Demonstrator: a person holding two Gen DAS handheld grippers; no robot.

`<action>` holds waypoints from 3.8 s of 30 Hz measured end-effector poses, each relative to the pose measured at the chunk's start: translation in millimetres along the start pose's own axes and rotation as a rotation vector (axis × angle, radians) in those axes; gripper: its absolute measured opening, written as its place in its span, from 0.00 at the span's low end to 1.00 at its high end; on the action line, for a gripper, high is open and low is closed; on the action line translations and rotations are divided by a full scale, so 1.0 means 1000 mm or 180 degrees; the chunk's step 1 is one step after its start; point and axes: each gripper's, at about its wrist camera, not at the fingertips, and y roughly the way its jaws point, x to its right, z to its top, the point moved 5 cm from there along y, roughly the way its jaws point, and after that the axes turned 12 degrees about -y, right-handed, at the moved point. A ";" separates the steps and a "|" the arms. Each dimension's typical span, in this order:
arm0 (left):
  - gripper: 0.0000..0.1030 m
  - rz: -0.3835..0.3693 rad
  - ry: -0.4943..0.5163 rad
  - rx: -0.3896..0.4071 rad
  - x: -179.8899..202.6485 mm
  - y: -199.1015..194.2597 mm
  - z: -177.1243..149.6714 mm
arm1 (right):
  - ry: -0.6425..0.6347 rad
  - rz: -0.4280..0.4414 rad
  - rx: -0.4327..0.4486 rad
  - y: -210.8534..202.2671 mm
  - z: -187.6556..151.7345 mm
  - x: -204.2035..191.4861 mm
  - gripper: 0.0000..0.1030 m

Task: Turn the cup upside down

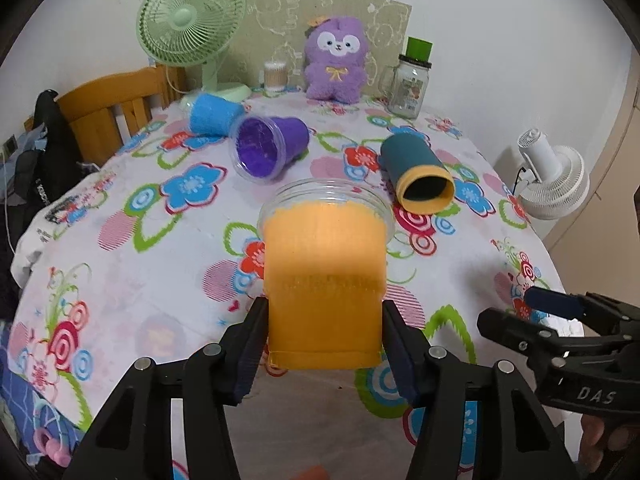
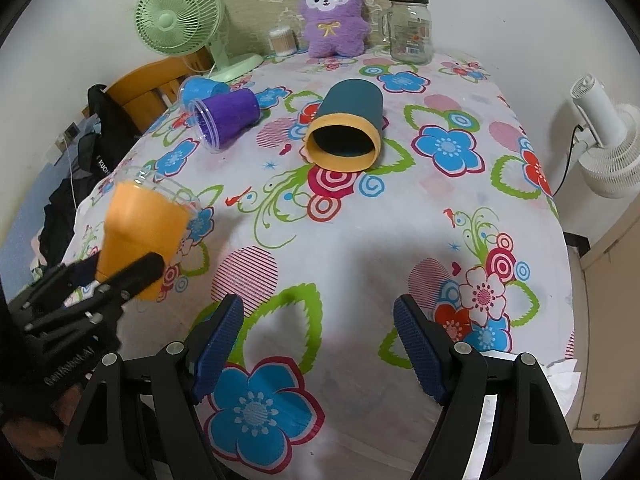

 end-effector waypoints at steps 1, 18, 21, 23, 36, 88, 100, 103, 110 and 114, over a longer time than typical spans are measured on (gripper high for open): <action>0.55 0.0008 0.0001 0.0002 -0.001 -0.002 0.002 | -0.0005 0.0001 0.0001 0.000 0.000 -0.001 0.78; 0.56 0.0157 0.0051 0.0096 -0.022 -0.032 0.021 | -0.0110 0.0068 0.0006 0.005 0.008 -0.019 0.78; 0.56 0.0154 0.0066 0.0106 -0.024 -0.035 0.022 | -0.0128 0.0068 -0.0001 0.006 0.008 -0.021 0.78; 0.56 0.0146 0.0076 0.0096 -0.024 -0.036 0.021 | -0.0127 0.0070 0.0000 0.007 0.008 -0.021 0.78; 0.57 0.0097 0.0097 -0.0051 -0.027 -0.036 0.018 | -0.0119 0.0080 -0.0029 0.010 0.006 -0.023 0.78; 0.91 -0.0016 -0.0088 0.0419 -0.049 -0.083 0.039 | -0.0359 -0.0475 0.0590 -0.055 0.048 -0.059 0.97; 0.94 -0.0005 -0.0139 0.0626 -0.061 -0.099 0.045 | -0.0354 -0.0407 0.0791 -0.072 0.059 -0.077 0.97; 0.94 0.0001 -0.0164 0.0642 -0.064 -0.100 0.046 | -0.0360 -0.0412 0.0805 -0.073 0.062 -0.080 0.97; 0.94 0.0019 -0.0200 0.0651 -0.071 -0.099 0.047 | -0.0383 -0.0406 0.0813 -0.071 0.064 -0.084 0.97; 0.94 0.0018 -0.0213 0.0653 -0.072 -0.099 0.047 | -0.0389 -0.0413 0.0828 -0.072 0.066 -0.085 0.97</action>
